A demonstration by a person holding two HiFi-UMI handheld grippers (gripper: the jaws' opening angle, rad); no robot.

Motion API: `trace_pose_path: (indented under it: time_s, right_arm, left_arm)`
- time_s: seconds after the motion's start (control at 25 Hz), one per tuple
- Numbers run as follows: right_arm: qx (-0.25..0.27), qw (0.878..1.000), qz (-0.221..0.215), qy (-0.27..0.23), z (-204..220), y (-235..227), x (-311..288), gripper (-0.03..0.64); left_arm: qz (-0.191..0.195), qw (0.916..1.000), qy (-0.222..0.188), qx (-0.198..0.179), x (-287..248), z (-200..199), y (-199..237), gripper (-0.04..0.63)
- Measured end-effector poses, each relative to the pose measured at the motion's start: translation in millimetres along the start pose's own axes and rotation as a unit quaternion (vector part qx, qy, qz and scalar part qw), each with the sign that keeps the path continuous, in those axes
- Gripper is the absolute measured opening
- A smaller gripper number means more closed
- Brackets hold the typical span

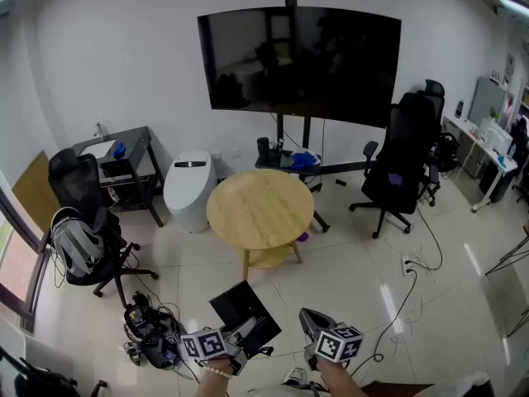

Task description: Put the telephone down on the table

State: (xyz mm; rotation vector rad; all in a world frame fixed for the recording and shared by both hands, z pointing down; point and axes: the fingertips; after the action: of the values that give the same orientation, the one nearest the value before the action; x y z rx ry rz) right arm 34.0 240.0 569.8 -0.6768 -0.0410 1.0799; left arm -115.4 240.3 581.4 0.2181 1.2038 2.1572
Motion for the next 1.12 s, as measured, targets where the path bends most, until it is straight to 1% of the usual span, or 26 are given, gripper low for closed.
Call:
trace_pose_path:
  time_s: [0.12,0.24,0.44,0.72,0.92,1.12]
  right_arm:
    - [-0.001,1.000,-0.001,-0.002,-9.5,-12.7,0.9,0.005]
    - [0.013,1.000,-0.001,0.003,-15.8,-24.4,0.3,0.005]
    - [0.031,0.999,-0.011,0.020,-10.8,-34.6,-1.9,0.005]
    - [0.018,0.999,-0.012,0.029,-14.7,-52.5,-14.5,0.005]
    - [0.016,0.999,-0.004,0.031,-22.8,-67.3,-35.3,0.005]
    - [0.017,0.999,0.005,0.029,-43.8,-80.8,-71.3,0.005]
  left_arm:
    - [-0.002,1.0000,-0.005,0.001,-12.6,-1.4,-2.0,0.163]
    - [-0.004,0.9999,-0.010,0.002,-25.5,-3.5,-3.9,0.163]
    - [-0.006,0.9997,-0.023,0.009,-41.0,0.5,-1.5,0.163]
    - [-0.013,0.9996,-0.015,0.020,-59.7,5.2,4.8,0.163]
    - [-0.012,0.9995,-0.015,0.024,-78.9,-11.0,19.2,0.163]
    - [-0.006,0.9997,-0.010,0.021,-105.1,-43.6,37.2,0.163]
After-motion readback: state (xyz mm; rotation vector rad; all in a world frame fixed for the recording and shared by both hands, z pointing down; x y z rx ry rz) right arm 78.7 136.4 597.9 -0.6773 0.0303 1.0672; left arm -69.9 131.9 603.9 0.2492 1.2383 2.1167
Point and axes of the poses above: the fingertips, and each gripper's own axes: x backward along the fingers, y to its left, z out of its underside, and after that the axes turned 4 degrees about z, right-handed
